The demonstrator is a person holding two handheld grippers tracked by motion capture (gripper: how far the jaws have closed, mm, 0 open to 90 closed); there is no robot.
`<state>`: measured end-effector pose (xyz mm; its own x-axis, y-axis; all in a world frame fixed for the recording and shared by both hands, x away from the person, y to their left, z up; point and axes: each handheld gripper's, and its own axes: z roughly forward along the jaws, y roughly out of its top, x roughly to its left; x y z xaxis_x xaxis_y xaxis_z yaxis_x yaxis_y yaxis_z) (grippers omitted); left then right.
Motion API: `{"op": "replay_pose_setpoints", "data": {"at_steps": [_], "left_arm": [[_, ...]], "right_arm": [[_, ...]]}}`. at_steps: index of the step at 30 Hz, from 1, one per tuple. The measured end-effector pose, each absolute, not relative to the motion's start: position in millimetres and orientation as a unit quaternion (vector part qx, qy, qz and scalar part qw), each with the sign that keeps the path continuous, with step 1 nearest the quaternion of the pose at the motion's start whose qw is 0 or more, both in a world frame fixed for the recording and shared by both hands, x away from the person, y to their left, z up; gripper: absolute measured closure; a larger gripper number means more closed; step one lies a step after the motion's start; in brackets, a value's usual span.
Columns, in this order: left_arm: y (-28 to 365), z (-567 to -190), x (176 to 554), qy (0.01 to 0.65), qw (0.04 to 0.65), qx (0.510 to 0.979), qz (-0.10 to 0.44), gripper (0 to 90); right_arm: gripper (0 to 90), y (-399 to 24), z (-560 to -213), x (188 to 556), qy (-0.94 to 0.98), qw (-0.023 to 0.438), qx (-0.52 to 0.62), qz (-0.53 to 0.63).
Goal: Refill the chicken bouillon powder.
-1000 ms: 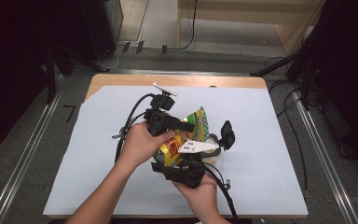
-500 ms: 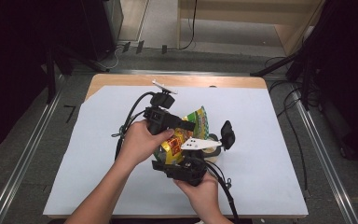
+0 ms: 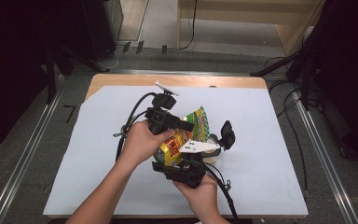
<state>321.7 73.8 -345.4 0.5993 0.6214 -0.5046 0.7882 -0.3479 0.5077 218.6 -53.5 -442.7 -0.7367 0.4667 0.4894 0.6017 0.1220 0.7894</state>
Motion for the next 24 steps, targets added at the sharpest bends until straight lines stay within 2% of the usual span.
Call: {"op": "replay_pose_setpoints", "data": {"at_steps": [18, 24], "left_arm": [[79.3, -343.4, 323.2, 0.439, 0.374, 0.809, -0.110, 86.5], [76.7, -341.3, 320.9, 0.438, 0.372, 0.812, -0.103, 85.7]], "right_arm": [[66.9, -55.4, -443.4, 216.3, -0.741, 0.065, -0.360, -0.563], [63.0, -53.3, -443.2, 218.8, -0.739, 0.074, -0.358, -0.566]]}}
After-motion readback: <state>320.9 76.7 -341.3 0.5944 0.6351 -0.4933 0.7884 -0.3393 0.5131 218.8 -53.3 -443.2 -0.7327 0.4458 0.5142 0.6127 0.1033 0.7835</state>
